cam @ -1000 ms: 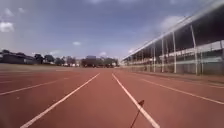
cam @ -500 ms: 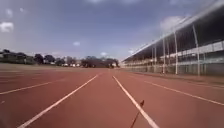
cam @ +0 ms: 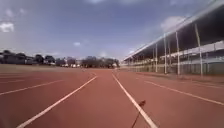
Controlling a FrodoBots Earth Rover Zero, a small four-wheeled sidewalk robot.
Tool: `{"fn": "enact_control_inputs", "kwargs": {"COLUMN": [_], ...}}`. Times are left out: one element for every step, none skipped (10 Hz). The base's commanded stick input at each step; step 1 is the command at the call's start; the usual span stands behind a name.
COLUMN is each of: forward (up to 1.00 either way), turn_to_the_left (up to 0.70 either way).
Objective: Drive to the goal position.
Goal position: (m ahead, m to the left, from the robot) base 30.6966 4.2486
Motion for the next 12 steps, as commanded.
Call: {"fn": "enact_control_inputs", "kwargs": {"forward": [0.70, 0.70, 0.70, 0.70, 0.70, 0.70, 0.70, 0.70, 0.70, 0.70, 0.70, 0.70], "turn_to_the_left": [0.00, 0.00, 0.00, 0.00, 0.00, 0.00, 0.00, 0.00, 0.00, 0.00, 0.00, 0.00]}}
